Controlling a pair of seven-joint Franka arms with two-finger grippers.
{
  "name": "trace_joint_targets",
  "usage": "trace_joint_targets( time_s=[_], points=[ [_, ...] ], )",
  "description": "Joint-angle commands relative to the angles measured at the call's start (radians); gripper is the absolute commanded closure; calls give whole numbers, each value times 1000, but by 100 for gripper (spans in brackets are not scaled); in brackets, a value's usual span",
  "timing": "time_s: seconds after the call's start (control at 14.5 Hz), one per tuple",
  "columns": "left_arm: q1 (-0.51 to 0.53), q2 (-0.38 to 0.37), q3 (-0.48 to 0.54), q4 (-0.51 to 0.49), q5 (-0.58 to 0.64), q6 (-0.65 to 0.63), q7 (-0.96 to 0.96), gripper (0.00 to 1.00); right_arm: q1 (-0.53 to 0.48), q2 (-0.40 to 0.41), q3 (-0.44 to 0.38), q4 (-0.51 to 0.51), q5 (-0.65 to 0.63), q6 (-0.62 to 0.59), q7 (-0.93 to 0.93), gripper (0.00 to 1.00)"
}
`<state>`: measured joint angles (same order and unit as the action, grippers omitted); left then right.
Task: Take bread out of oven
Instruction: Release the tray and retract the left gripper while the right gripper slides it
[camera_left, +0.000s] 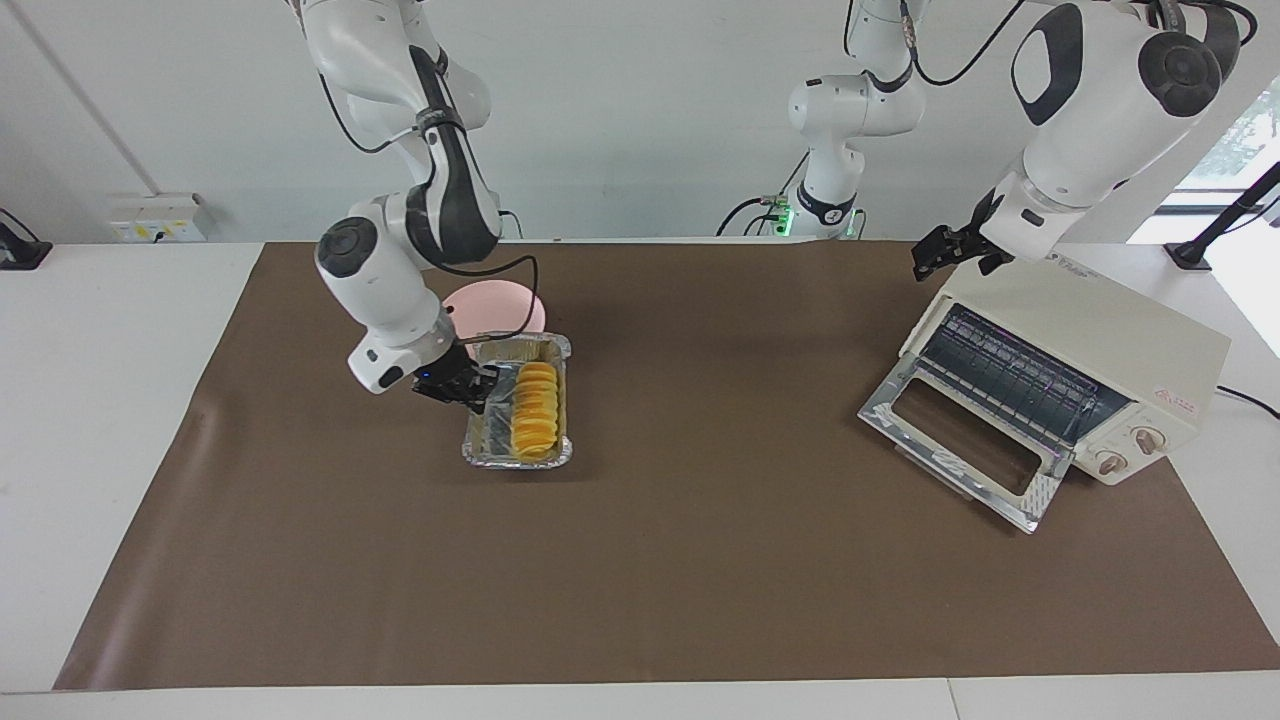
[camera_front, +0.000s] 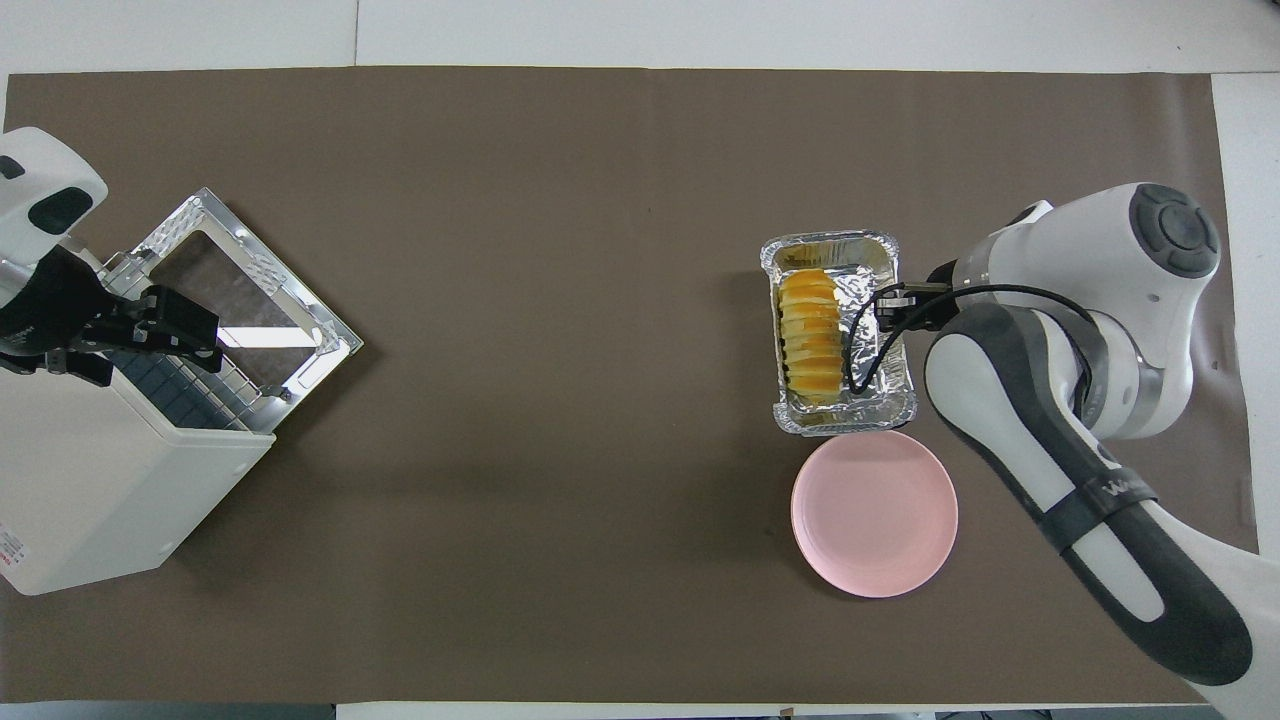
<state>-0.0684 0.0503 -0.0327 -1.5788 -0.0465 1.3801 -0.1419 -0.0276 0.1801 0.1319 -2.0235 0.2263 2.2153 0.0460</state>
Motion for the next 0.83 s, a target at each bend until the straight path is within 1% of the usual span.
trace_joint_targets(
  time_s=[0.0,0.07,0.35,0.76],
  points=[
    [9,-23,-9,-21,19,7,2,0,-87,-8,11,-35,28,3,-86,100],
    [9,-23,-9,-21,19,7,2,0,-104,-10,11,-44,30,6,-103,100],
    [9,-23,-9,-21,19,7,2,0,-106,-10,11,-46,33,10,-100,100],
    [9,-23,-9,-21,19,7,2,0,-103,13,12,-46,33,99,-100,100]
  ],
)
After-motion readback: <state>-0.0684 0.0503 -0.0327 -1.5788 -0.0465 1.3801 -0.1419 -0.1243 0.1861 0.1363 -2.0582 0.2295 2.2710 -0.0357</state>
